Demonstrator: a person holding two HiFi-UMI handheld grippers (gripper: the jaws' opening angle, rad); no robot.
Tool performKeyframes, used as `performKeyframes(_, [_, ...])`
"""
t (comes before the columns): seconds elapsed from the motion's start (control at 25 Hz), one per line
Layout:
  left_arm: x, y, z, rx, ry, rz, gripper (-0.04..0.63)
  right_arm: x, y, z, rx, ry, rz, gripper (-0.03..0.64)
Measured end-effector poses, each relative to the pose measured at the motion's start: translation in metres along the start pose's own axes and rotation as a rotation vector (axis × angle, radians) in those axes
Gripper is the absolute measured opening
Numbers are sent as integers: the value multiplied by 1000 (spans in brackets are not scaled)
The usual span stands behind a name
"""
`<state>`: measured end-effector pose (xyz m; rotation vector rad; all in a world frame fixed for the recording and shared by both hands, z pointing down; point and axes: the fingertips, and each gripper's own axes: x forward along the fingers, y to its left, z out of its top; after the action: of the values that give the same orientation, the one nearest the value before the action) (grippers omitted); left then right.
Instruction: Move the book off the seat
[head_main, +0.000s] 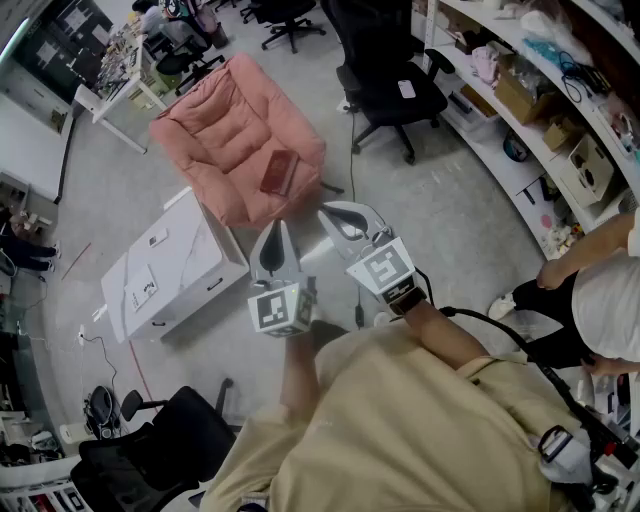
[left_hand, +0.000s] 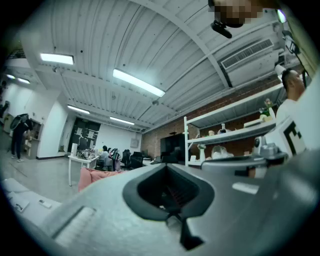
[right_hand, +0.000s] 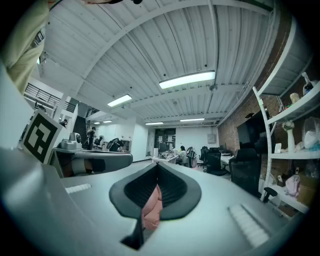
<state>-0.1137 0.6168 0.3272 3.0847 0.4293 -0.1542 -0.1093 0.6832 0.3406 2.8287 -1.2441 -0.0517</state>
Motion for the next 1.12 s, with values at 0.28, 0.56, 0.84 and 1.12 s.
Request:
performKeyframes(0.28, [-4,-11,-14,2,14,-8,3,-10,-7,0,4,-14,-8,6])
performKeyframes(0.56, [-3,-17,-16,3,22,-24,3,-14,-14,-7,53,-12,-41,6])
performKeyframes(0.84, [-2,-18,-18,-4,3,-36,3,-15,-16,-6,62,-21,-43,6])
performKeyframes(1.12, [-1,-31,-9,-22,-20,-31,3,-25,-21,0,45,-27,-40,6])
